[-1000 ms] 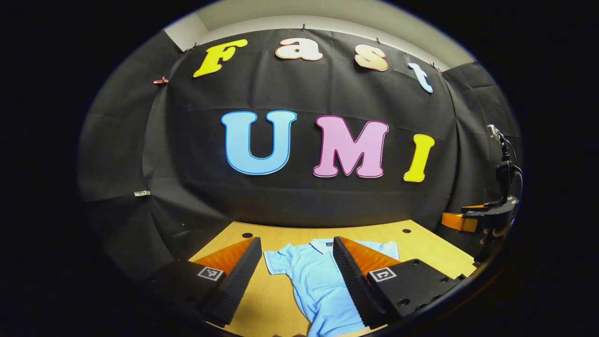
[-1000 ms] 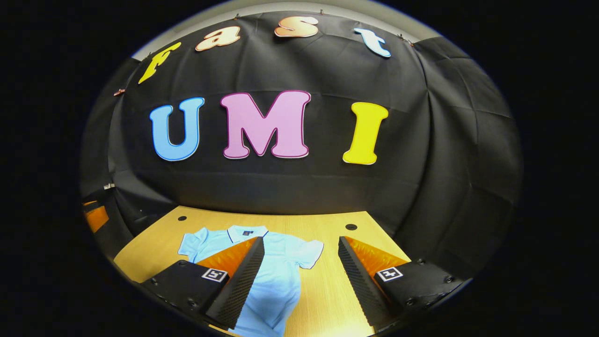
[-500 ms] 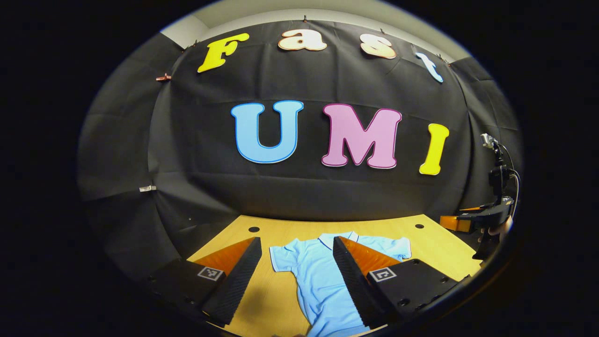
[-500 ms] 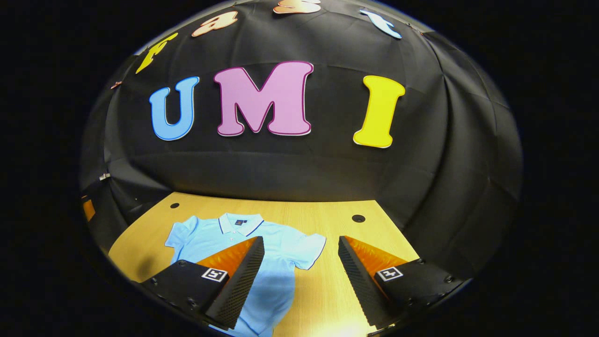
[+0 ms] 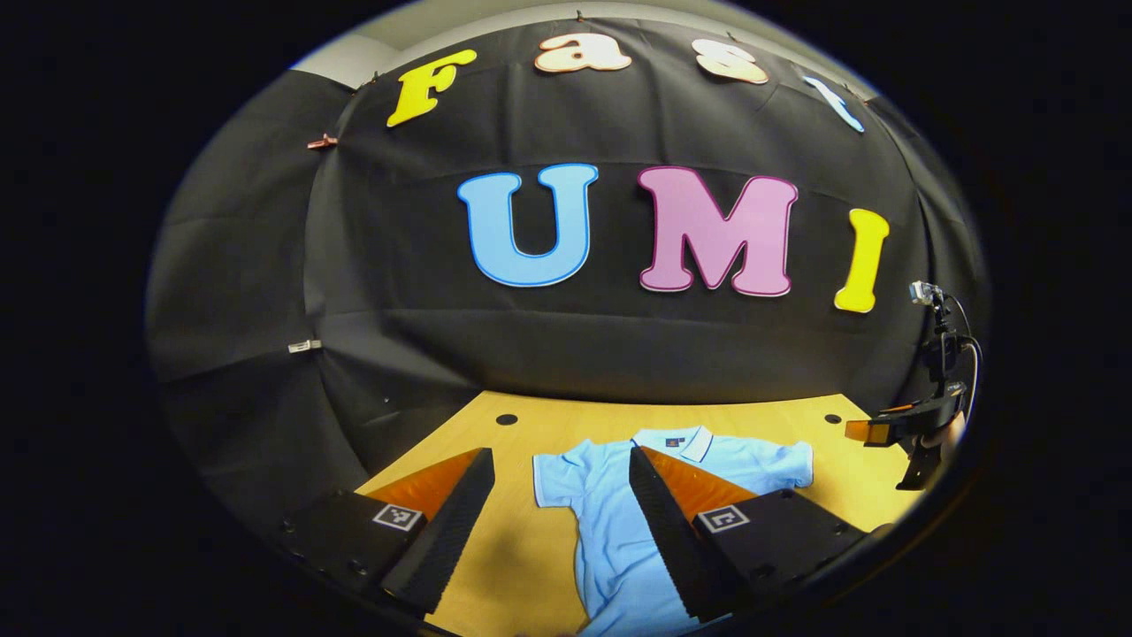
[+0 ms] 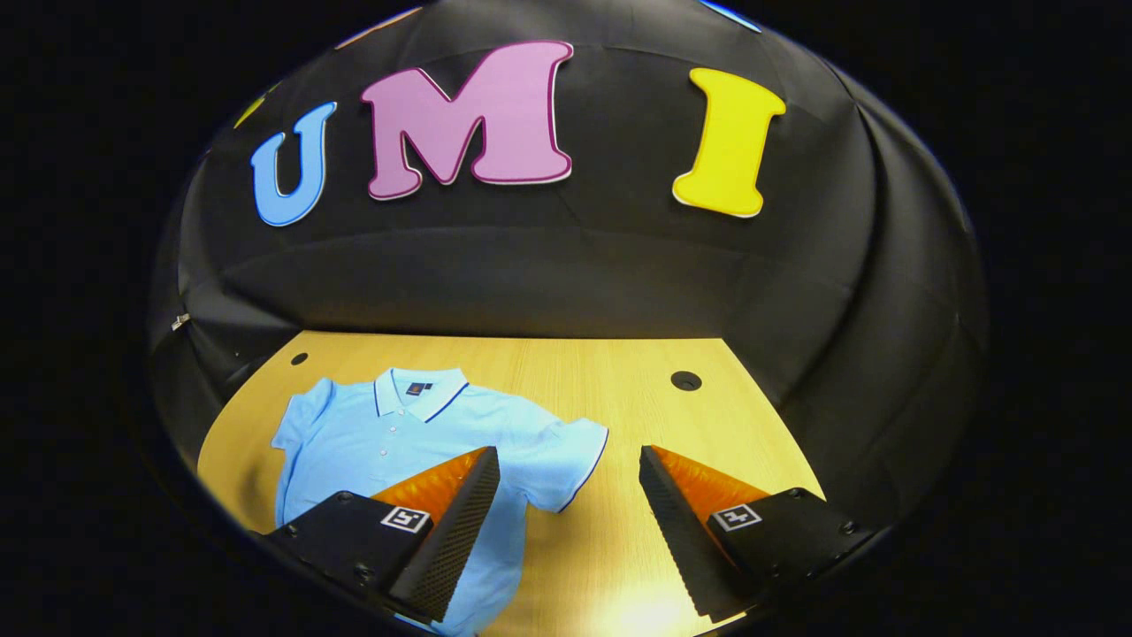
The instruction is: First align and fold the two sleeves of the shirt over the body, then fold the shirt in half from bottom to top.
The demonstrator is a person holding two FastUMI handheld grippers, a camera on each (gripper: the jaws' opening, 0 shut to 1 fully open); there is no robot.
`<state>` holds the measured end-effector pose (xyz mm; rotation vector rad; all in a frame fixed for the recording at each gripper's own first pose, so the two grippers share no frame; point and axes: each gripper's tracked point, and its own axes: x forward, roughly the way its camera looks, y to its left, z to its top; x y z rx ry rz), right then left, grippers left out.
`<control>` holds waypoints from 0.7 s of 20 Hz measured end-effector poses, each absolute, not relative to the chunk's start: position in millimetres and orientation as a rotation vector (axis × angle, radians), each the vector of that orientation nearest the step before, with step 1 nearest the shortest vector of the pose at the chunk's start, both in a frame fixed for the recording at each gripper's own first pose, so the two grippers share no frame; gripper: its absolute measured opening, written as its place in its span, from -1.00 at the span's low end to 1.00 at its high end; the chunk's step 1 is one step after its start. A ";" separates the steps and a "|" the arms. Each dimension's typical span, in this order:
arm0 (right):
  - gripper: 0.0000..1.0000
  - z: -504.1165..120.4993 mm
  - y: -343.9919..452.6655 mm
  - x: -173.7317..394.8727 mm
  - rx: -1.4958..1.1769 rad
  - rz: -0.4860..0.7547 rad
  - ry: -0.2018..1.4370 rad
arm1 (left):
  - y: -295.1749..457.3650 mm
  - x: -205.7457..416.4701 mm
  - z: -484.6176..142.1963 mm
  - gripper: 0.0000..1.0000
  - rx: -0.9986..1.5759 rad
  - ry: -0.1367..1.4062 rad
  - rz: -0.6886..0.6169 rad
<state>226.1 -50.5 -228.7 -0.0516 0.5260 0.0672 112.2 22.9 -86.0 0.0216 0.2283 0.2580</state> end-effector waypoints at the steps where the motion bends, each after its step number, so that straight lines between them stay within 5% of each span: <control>1: 0.98 -240.0 -51.7 233.3 -0.052 0.069 0.549 | 23.2 114.5 -88.2 0.94 0.014 0.236 0.269; 14: 0.99 -356.3 -74.3 292.2 0.025 -0.005 0.803 | 28.8 121.3 -121.3 0.94 0.035 0.338 0.380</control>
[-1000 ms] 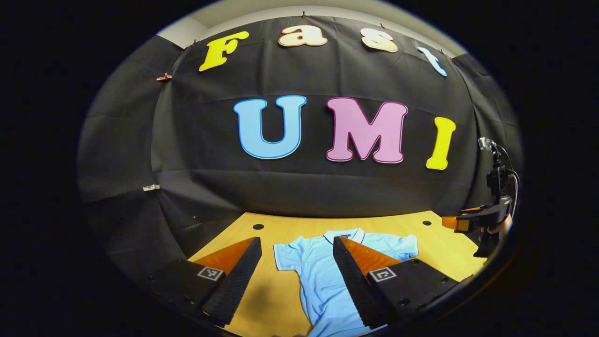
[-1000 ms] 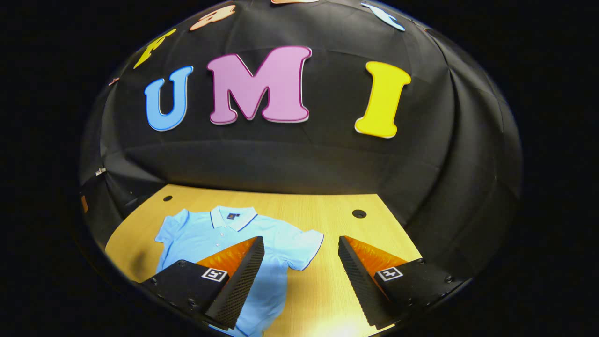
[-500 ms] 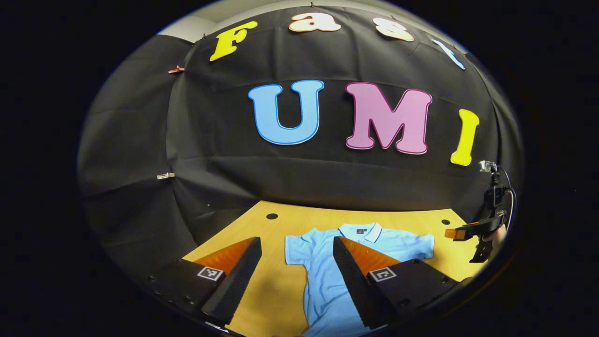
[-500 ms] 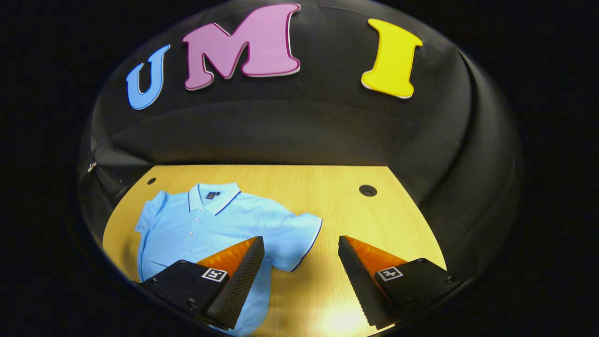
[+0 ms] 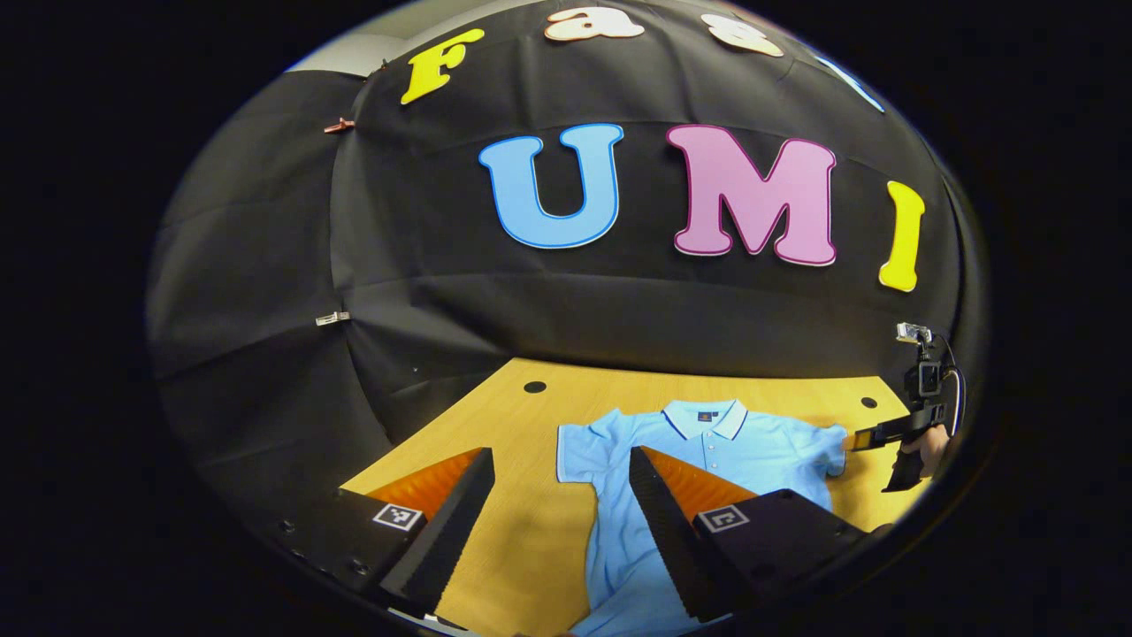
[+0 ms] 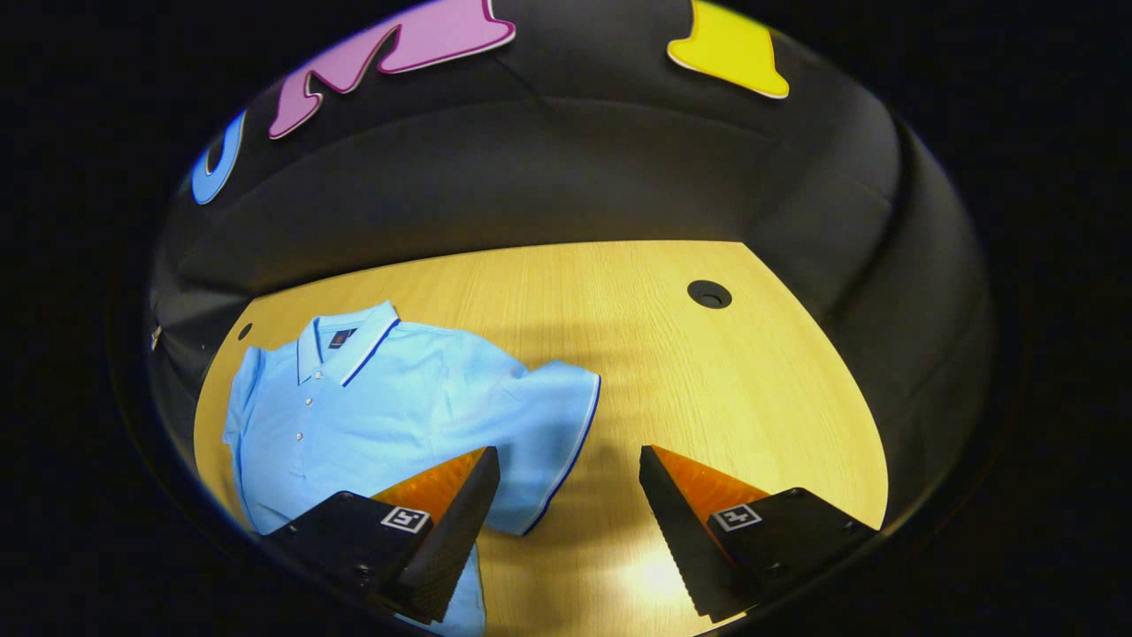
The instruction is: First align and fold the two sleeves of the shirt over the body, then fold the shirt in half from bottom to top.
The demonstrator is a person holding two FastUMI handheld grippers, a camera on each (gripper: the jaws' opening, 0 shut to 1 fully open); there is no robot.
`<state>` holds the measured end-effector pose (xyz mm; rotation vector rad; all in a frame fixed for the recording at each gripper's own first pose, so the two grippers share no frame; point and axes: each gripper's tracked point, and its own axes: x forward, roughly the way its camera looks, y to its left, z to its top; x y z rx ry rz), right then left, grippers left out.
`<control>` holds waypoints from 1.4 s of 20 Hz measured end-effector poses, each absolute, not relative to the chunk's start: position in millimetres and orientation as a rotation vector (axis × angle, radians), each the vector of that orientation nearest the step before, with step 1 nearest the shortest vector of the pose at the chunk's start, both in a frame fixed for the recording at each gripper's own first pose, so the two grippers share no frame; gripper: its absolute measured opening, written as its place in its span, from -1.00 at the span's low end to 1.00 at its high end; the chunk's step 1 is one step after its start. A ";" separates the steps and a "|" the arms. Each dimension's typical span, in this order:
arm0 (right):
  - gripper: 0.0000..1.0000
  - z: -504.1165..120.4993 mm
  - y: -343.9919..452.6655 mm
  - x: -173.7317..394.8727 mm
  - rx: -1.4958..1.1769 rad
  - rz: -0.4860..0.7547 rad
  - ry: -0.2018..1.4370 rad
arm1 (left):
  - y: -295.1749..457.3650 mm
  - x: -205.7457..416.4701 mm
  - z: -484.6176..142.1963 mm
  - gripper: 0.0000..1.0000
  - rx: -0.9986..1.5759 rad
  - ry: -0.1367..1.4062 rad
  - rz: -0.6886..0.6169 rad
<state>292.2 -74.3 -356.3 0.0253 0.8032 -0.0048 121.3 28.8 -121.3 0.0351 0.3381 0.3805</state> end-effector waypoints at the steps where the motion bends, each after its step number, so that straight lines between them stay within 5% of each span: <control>1: 0.98 -360.7 -77.0 297.3 0.039 -0.016 0.813 | 26.8 121.2 -125.3 0.94 0.032 0.346 0.384; 14: 0.99 -387.5 -75.7 349.9 -0.018 0.000 0.793 | -13.6 125.5 -152.1 0.94 0.053 0.441 0.326; 15: 0.90 -388.8 -69.7 349.8 -0.025 0.019 0.793 | -14.8 124.6 -152.5 0.94 0.056 0.441 0.321; 17: 0.06 -387.9 -64.1 348.7 -0.029 0.027 0.794 | -16.2 124.5 -154.0 0.97 0.059 0.436 0.313; 18: 0.05 -388.1 -60.1 349.4 -0.012 0.036 0.800 | -16.9 123.6 -155.5 0.99 0.057 0.440 0.311; 19: -0.40 -388.1 -60.2 349.0 0.001 0.031 0.801 | -15.7 122.8 -158.0 1.00 0.054 0.444 0.311; 22: -0.89 -388.5 -57.5 350.7 0.033 0.019 0.811 | -12.4 121.7 -158.9 1.00 0.044 0.440 0.310; 28: -0.90 -375.2 -56.2 350.2 -0.004 0.010 0.791 | -2.5 115.4 -165.5 1.00 0.024 0.455 0.308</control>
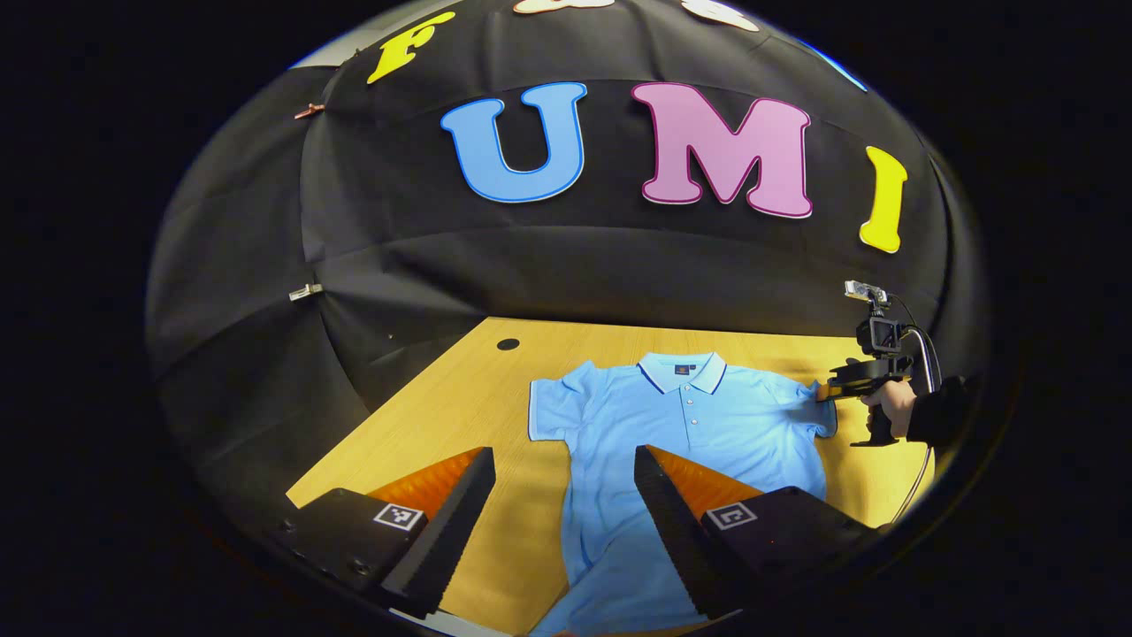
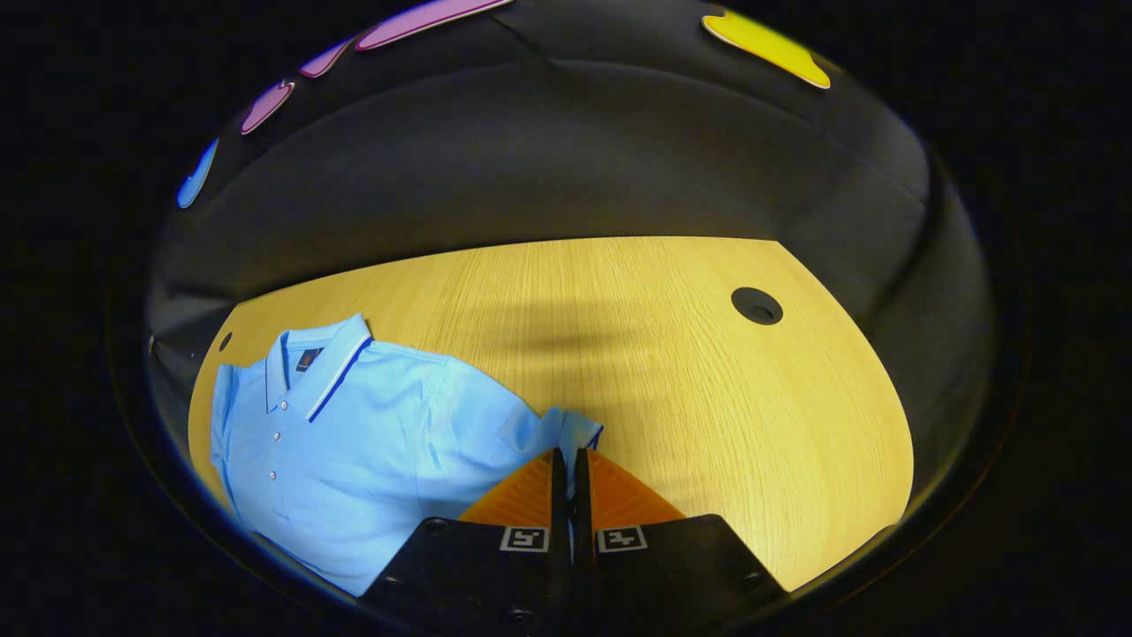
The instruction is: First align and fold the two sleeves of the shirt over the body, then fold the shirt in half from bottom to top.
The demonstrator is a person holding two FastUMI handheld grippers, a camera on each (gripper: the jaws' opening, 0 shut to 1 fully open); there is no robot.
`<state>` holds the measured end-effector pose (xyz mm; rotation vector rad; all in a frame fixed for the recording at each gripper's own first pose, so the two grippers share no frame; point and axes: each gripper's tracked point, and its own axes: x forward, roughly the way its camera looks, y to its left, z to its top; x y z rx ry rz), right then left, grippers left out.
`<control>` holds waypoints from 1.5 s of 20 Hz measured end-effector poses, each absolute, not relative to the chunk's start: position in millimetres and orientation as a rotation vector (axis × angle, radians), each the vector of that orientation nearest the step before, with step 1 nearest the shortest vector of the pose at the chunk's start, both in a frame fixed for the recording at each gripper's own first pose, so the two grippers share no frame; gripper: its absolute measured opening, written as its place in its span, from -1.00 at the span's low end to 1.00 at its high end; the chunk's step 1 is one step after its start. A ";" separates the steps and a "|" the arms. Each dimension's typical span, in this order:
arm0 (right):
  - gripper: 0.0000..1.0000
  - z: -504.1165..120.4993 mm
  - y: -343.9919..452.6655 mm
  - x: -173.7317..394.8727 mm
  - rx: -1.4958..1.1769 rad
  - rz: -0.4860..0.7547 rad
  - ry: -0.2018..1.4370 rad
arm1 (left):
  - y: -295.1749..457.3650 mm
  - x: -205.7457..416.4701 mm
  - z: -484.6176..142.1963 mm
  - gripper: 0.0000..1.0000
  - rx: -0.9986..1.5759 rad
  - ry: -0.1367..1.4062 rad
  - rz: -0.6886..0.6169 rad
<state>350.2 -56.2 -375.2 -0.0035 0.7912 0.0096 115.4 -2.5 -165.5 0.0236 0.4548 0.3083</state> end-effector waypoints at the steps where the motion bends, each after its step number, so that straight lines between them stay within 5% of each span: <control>1: -0.89 -369.3 -53.8 350.9 -0.007 0.011 0.778 | -0.9 113.8 -165.7 1.00 0.023 0.451 0.310; 23: -0.90 -340.5 136.4 314.0 -0.137 0.330 0.763 | 46.1 55.4 -187.9 1.00 -0.060 0.455 0.408; 27: -0.78 -356.3 168.8 292.0 -0.139 0.412 0.818 | 54.9 43.5 -198.5 1.00 -0.086 0.464 0.425; 30: -0.46 -362.5 187.0 273.1 -0.124 0.473 0.850 | 64.1 46.5 -204.7 1.00 -0.091 0.469 0.421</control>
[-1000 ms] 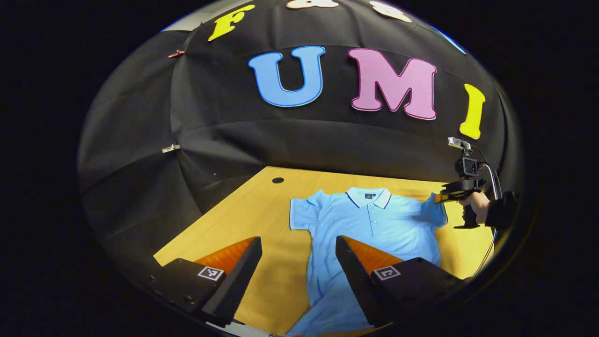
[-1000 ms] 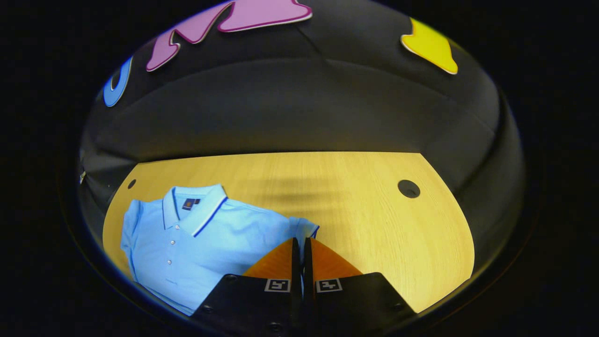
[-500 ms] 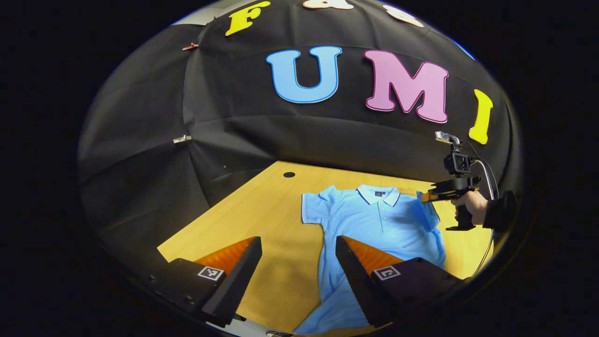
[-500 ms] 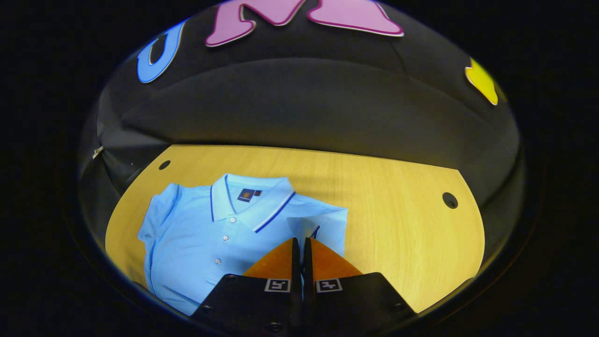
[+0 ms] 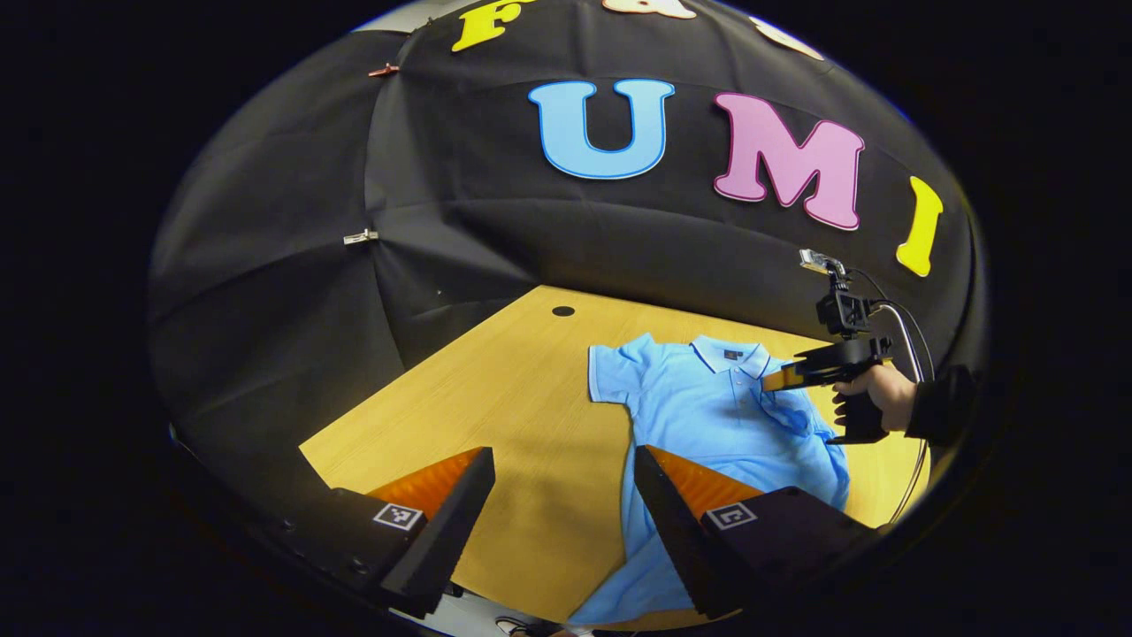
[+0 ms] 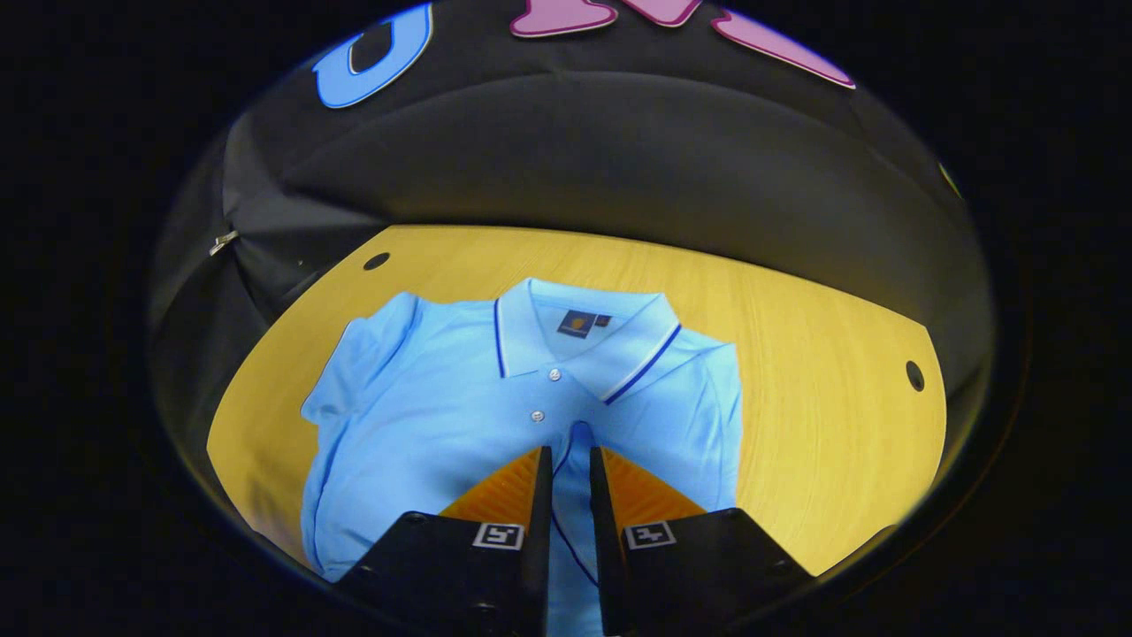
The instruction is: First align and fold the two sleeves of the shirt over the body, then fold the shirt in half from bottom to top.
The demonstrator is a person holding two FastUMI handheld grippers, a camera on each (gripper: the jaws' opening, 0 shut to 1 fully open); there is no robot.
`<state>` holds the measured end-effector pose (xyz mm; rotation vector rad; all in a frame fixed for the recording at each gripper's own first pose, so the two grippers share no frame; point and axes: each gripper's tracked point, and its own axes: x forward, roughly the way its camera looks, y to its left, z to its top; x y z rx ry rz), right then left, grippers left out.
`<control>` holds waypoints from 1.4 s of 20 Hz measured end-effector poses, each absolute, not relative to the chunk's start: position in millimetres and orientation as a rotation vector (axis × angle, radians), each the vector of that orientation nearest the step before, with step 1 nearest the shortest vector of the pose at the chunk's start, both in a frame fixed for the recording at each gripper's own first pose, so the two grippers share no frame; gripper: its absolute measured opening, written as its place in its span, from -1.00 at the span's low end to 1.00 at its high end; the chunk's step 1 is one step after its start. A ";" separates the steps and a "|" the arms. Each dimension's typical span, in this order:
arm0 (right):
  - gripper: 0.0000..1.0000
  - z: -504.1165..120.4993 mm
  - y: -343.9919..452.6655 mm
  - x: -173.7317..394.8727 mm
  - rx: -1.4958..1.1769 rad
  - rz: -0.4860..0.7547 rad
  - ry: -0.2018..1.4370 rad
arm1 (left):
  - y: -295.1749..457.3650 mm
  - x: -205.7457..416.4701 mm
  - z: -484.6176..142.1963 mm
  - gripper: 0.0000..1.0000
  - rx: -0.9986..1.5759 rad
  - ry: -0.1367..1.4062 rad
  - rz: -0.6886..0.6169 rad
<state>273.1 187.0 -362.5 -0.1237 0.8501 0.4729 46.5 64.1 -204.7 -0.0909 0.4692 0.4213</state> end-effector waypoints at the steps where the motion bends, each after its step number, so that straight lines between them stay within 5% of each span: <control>1: -0.33 -364.3 191.1 267.3 -0.117 0.489 0.855 | 67.4 51.2 -205.4 1.00 -0.085 0.467 0.415; 9: 1.00 -339.0 151.5 237.3 -0.201 0.490 0.804 | 96.9 140.8 -187.0 1.00 -0.034 0.390 0.334; 17: 0.96 -284.1 53.9 218.3 -0.291 0.412 0.692 | 116.6 256.8 -229.1 1.00 -0.036 0.404 0.242; 28: 0.96 -265.8 -82.2 161.1 -0.210 0.170 0.755 | 137.7 360.1 -318.7 0.99 0.041 0.519 0.172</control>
